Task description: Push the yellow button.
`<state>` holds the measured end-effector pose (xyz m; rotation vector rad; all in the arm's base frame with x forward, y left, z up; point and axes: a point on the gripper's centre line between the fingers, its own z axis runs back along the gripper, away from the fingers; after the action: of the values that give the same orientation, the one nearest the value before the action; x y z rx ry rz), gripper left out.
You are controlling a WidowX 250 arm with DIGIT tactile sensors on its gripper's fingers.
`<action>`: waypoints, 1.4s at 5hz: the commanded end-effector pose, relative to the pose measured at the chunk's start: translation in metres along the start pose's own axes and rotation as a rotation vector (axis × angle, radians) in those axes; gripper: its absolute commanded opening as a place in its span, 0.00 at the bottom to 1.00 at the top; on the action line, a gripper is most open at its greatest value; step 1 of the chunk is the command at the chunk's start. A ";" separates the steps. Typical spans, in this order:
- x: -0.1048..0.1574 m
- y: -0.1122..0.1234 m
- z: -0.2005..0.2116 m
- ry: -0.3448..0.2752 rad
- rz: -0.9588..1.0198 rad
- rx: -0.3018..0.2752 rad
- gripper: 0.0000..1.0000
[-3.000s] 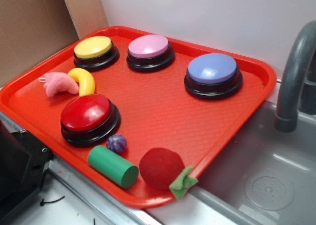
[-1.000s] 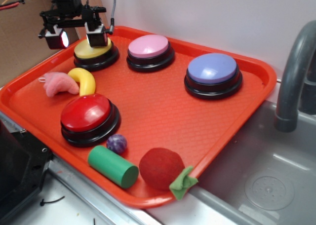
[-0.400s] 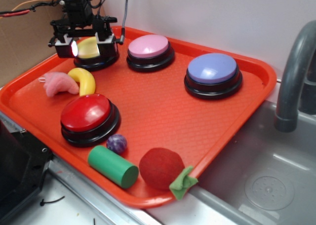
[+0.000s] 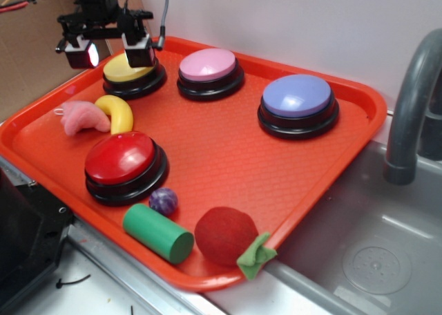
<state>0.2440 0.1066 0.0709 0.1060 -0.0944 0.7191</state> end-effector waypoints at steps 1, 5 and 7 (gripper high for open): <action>0.007 0.018 0.038 -0.115 0.000 -0.086 1.00; 0.002 0.017 0.066 -0.103 -0.037 -0.069 1.00; -0.003 0.015 0.079 -0.098 -0.064 -0.085 1.00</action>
<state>0.2292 0.0982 0.1308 0.0651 -0.1370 0.6495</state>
